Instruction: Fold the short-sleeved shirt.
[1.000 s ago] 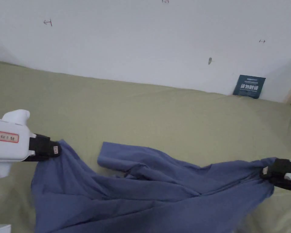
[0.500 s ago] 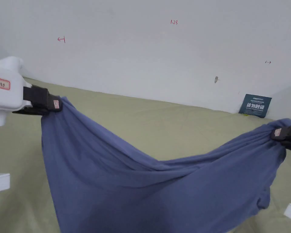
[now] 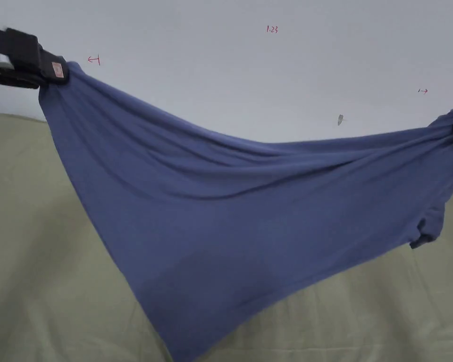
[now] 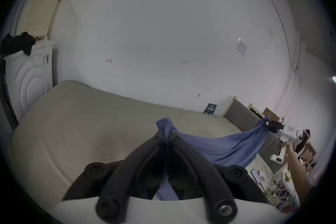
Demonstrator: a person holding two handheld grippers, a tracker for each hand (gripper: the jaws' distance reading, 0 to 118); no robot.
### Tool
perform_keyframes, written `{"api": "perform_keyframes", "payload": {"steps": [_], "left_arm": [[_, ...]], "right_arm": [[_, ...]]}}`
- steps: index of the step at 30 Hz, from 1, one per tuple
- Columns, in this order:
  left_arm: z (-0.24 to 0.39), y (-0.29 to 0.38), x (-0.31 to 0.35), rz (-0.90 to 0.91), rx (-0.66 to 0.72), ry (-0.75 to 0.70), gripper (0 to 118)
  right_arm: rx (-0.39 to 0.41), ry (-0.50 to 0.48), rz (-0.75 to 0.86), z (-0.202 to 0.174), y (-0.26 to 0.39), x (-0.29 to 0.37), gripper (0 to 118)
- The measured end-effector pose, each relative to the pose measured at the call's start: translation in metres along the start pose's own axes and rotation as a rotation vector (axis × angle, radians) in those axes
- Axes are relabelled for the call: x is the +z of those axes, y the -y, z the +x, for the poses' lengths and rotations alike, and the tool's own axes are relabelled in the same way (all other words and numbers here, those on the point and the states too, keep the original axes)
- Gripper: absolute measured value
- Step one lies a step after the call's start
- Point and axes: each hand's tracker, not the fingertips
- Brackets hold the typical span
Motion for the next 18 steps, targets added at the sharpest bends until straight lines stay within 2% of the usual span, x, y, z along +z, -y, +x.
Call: {"api": "perform_keyframes", "payload": {"steps": [4, 6, 10, 18], "left_arm": [[0.006, -0.019, -0.004, 0.050, -0.058, -0.029, 1], [0.005, -0.022, -0.007, 0.062, -0.025, 0.010, 1], [0.009, -0.017, -0.024, 0.044, -0.060, -0.022, 1], [-0.009, 0.021, -0.047, -0.046, -0.026, -0.038, 1]], "right_arm": [[-0.050, -0.030, 0.032, 0.003, -0.017, -0.013, 5], [-0.037, -0.031, 0.040, 0.001, -0.021, -0.019, 5], [-0.007, -0.006, 0.022, 0.001, -0.013, -0.033, 5], [0.033, 0.030, -0.041, 0.022, 0.023, -0.050, 5]]}}
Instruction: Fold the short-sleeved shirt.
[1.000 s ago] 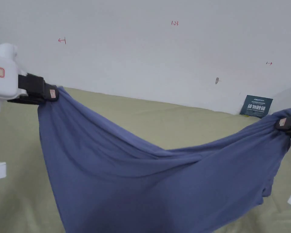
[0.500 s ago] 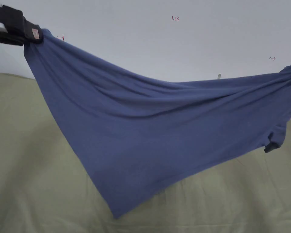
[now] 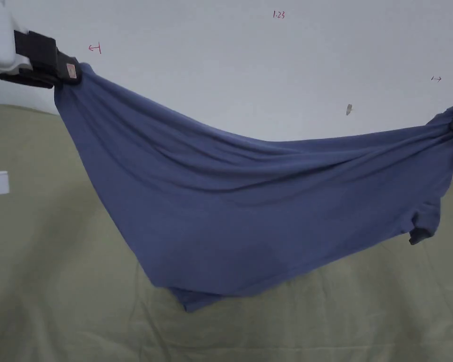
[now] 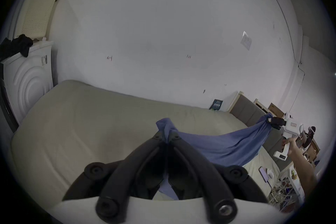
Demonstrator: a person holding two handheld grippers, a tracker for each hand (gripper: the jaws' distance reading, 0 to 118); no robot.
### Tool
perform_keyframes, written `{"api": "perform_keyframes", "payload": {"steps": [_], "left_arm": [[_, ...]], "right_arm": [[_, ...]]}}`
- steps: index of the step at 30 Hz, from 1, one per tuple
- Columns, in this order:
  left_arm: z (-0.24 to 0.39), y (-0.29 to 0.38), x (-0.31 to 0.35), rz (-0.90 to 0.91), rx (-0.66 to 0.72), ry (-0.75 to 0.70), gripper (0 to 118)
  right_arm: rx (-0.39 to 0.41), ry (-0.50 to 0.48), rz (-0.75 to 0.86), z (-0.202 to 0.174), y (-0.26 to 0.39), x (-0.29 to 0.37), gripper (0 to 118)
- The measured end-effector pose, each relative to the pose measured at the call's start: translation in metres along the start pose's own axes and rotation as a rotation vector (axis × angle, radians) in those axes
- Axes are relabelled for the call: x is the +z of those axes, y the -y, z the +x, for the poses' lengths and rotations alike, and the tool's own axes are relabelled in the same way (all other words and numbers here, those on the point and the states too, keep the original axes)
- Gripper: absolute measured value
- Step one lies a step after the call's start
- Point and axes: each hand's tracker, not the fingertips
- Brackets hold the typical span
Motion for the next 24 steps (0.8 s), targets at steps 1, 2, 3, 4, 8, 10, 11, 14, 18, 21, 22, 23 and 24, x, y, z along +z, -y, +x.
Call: {"api": "perform_keyframes", "payload": {"steps": [1, 2, 3, 4, 8, 10, 11, 14, 18, 21, 22, 23, 24], "left_arm": [[-0.002, 0.008, 0.000, -0.007, -0.001, -0.004, 1], [-0.004, 0.014, 0.000, -0.022, -0.006, -0.001, 1], [-0.006, 0.023, 0.001, -0.033, -0.012, -0.004, 1], [-0.009, 0.031, 0.002, -0.050, -0.017, -0.010, 1], [-0.016, 0.065, 0.013, -0.092, -0.012, -0.007, 1], [-0.022, 0.084, 0.023, -0.106, 0.010, 0.011, 1], [-0.024, 0.093, 0.027, -0.114, 0.022, 0.019, 1], [-0.026, 0.120, 0.046, -0.122, 0.045, 0.034, 1], [-0.031, 0.158, 0.069, -0.153, 0.089, 0.071, 1], [-0.030, 0.188, 0.086, -0.183, 0.112, 0.081, 1], [-0.030, 0.199, 0.091, -0.195, 0.126, 0.084, 1], [-0.030, 0.209, 0.096, -0.209, 0.130, 0.095, 1], [-0.032, 0.218, 0.100, -0.218, 0.129, 0.095, 1]], "right_arm": [[0.001, -0.001, -0.004, 0.002, 0.006, 0.002, 5], [0.002, -0.008, -0.008, 0.005, 0.011, 0.003, 5], [0.005, -0.011, -0.013, 0.009, 0.018, 0.005, 5], [0.014, -0.015, -0.023, 0.013, 0.025, 0.007, 5], [0.034, -0.031, -0.066, 0.027, 0.054, 0.021, 5], [0.037, -0.035, -0.077, 0.033, 0.068, 0.034, 5], [0.026, -0.040, -0.084, 0.038, 0.073, 0.039, 5], [0.002, -0.055, -0.098, 0.050, 0.091, 0.059, 5], [-0.017, -0.066, -0.156, 0.063, 0.117, 0.086, 5], [-0.014, -0.070, -0.206, 0.070, 0.140, 0.105, 5], [-0.018, -0.070, -0.225, 0.072, 0.148, 0.112, 5], [-0.025, -0.070, -0.234, 0.075, 0.155, 0.116, 5], [-0.034, -0.064, -0.248, 0.077, 0.163, 0.121, 5]]}}
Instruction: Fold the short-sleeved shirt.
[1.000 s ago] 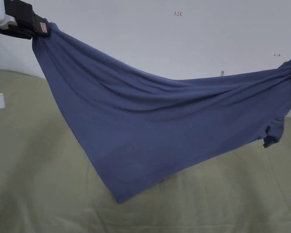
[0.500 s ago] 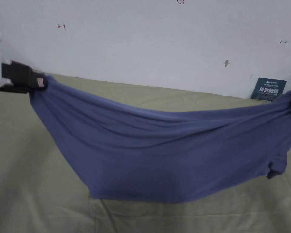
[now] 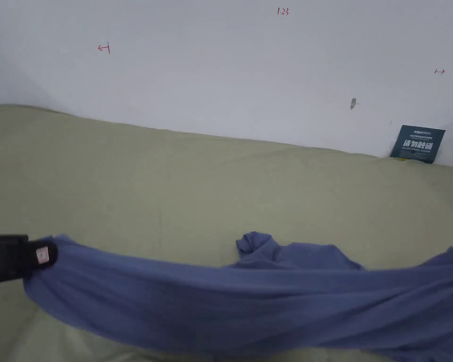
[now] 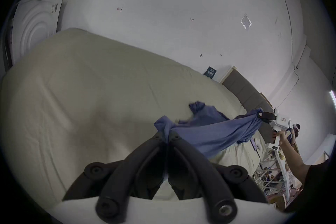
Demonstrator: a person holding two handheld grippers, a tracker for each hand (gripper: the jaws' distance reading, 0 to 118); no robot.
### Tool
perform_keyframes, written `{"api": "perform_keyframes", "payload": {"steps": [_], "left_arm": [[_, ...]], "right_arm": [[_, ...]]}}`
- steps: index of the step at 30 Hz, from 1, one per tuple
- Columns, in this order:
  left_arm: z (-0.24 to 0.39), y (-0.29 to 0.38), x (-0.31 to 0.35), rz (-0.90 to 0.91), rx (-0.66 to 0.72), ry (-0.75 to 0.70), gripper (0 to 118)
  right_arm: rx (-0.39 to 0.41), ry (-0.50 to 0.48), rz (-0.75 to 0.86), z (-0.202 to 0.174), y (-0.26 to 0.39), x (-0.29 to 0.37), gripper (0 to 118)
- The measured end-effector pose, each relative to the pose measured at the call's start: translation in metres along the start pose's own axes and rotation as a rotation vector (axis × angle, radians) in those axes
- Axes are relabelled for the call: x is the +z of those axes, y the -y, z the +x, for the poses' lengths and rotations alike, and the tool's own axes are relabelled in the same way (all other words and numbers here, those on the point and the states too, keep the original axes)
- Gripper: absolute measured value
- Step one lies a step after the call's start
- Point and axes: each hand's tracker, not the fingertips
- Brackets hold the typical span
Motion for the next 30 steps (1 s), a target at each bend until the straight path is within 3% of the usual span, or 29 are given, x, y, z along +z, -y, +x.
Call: {"api": "perform_keyframes", "payload": {"steps": [4, 8, 19, 21, 22, 23, 24, 25, 26, 28, 30], "left_arm": [[-0.010, 0.043, 0.011, -0.036, 0.068, 0.018, 1], [-0.018, 0.078, 0.022, -0.082, 0.095, -0.020, 1], [-0.023, 0.137, 0.041, -0.174, 0.177, -0.027, 2], [-0.023, 0.142, 0.039, -0.200, 0.192, -0.042, 12], [-0.020, 0.144, 0.040, -0.206, 0.193, -0.084, 24], [-0.017, 0.146, 0.044, -0.200, 0.188, -0.115, 59], [-0.012, 0.146, 0.049, -0.187, 0.183, -0.126, 85], [-0.006, 0.143, 0.056, -0.170, 0.179, -0.121, 102], [0.002, 0.137, 0.066, -0.137, 0.172, -0.105, 107], [0.026, 0.120, 0.079, -0.044, 0.105, -0.102, 107], [0.059, 0.099, 0.081, -0.001, -0.008, -0.184, 107]], "right_arm": [[-0.036, -0.007, -0.053, 0.010, 0.033, 0.012, 5], [-0.030, 0.044, -0.118, 0.015, 0.063, 0.026, 5], [-0.115, 0.130, -0.224, 0.038, 0.114, 0.054, 5], [-0.146, 0.150, -0.253, 0.039, 0.117, 0.054, 7], [-0.160, 0.146, -0.265, 0.039, 0.118, 0.055, 14], [-0.154, 0.158, -0.267, 0.036, 0.118, 0.058, 50], [-0.140, 0.162, -0.265, 0.032, 0.118, 0.063, 84], [-0.118, 0.163, -0.259, 0.028, 0.116, 0.069, 104], [-0.088, 0.150, -0.231, 0.020, 0.114, 0.076, 109], [0.012, 0.146, -0.144, -0.005, 0.104, 0.092, 109], [0.102, 0.213, -0.084, -0.037, 0.094, 0.100, 109]]}}
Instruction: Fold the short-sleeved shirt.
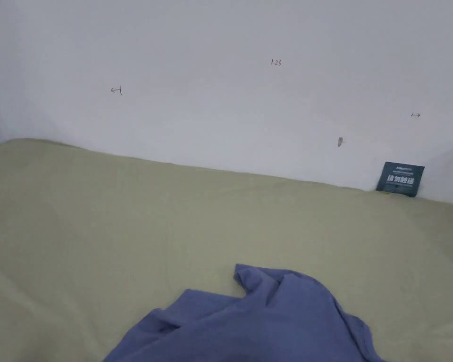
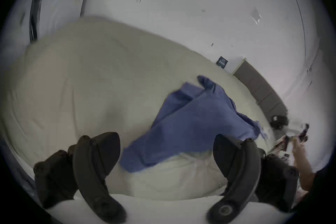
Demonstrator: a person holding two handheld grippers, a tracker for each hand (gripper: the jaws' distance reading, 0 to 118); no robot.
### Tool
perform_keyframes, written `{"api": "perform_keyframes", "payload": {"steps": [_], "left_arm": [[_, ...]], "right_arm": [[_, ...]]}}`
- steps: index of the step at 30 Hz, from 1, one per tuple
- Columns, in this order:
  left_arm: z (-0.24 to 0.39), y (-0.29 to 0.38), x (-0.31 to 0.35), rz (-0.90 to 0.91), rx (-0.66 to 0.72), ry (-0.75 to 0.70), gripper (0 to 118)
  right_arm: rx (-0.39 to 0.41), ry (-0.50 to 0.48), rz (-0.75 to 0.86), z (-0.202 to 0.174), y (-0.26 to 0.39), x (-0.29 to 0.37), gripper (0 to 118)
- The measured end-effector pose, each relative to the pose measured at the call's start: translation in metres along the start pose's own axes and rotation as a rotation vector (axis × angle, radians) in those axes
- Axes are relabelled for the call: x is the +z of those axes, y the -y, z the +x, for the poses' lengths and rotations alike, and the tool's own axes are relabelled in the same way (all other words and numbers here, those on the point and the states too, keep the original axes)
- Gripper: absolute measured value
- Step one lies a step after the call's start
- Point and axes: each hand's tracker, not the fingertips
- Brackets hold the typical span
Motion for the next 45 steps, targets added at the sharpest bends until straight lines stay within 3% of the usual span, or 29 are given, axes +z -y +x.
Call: {"api": "perform_keyframes", "payload": {"steps": [4, 5, 6, 7, 8, 9, 11, 12, 14, 16, 19, 24, 27, 28, 30, 31, 32, 34, 36, 39, 41, 43, 45], "left_arm": [[0.066, -0.016, -0.008, 0.052, -0.101, -0.115, 103], [0.086, -0.013, -0.011, 0.061, -0.140, -0.142, 88], [0.100, -0.005, -0.016, 0.083, -0.196, -0.150, 64], [0.117, 0.002, -0.019, 0.093, -0.238, -0.177, 33], [0.135, 0.013, -0.022, 0.104, -0.276, -0.216, 0], [0.152, 0.025, -0.026, 0.093, -0.301, -0.264, 0], [0.175, 0.056, -0.025, 0.106, -0.292, -0.304, 0], [0.181, 0.071, -0.022, 0.091, -0.257, -0.238, 0], [0.190, 0.101, -0.017, 0.065, -0.243, -0.207, 0], [0.194, 0.126, -0.017, 0.000, -0.236, -0.223, 0], [0.188, 0.150, -0.017, -0.072, -0.199, -0.176, 0], [0.154, 0.127, -0.012, -0.073, -0.149, -0.224, 0], [0.123, 0.089, -0.010, -0.044, -0.151, -0.332, 2], [0.110, 0.076, -0.011, -0.053, -0.150, -0.336, 14], [0.077, 0.046, -0.014, -0.078, -0.130, -0.309, 88], [0.056, 0.034, -0.018, -0.127, -0.094, -0.248, 112], [0.037, 0.025, -0.020, -0.144, -0.051, -0.196, 118], [0.006, 0.014, -0.027, -0.158, 0.008, -0.192, 118], [-0.011, 0.010, -0.039, -0.157, -0.028, -0.298, 118], [-0.035, 0.019, -0.063, -0.205, -0.054, -0.297, 116], [-0.045, 0.028, -0.077, -0.261, -0.012, -0.268, 104], [-0.045, 0.041, -0.085, -0.253, -0.044, -0.290, 101], [-0.039, 0.048, -0.092, -0.268, -0.083, -0.303, 82]], "right_arm": [[0.098, 0.091, 0.078, -0.065, -0.003, 0.018, 108], [0.105, 0.080, 0.107, -0.081, 0.003, 0.024, 102], [0.099, 0.052, 0.125, -0.096, 0.011, 0.030, 88], [0.094, 0.013, 0.140, -0.100, 0.019, 0.031, 63], [0.100, -0.015, 0.154, -0.112, 0.030, 0.036, 16], [0.121, 0.008, 0.155, -0.125, 0.044, 0.039, 4], [0.203, 0.082, 0.132, -0.148, 0.071, 0.043, 2], [0.229, 0.090, 0.110, -0.155, 0.087, 0.044, 2], [0.243, 0.011, 0.079, -0.162, 0.120, 0.048, 2], [0.254, 0.024, 0.046, -0.169, 0.148, 0.047, 2], [0.259, -0.037, -0.047, -0.174, 0.173, 0.040, 2], [0.259, -0.060, -0.036, -0.181, 0.163, 0.036, 2], [0.255, -0.079, 0.002, -0.183, 0.144, 0.035, 2], [0.252, -0.087, 0.012, -0.183, 0.138, 0.034, 2], [0.223, -0.121, 0.023, -0.179, 0.124, 0.031, 2], [0.212, -0.134, 0.027, -0.177, 0.119, 0.030, 2], [0.195, -0.145, 0.033, -0.175, 0.113, 0.028, 2], [0.180, -0.172, 0.029, -0.170, 0.105, 0.023, 2], [0.167, -0.172, 0.033, -0.167, 0.101, 0.018, 2], [0.174, -0.173, 0.024, -0.163, 0.096, 0.008, 2], [0.177, -0.163, 0.007, -0.160, 0.094, 0.002, 2], [0.180, -0.158, 0.001, -0.157, 0.092, -0.003, 2], [0.173, -0.148, -0.002, -0.154, 0.090, -0.008, 2]]}}
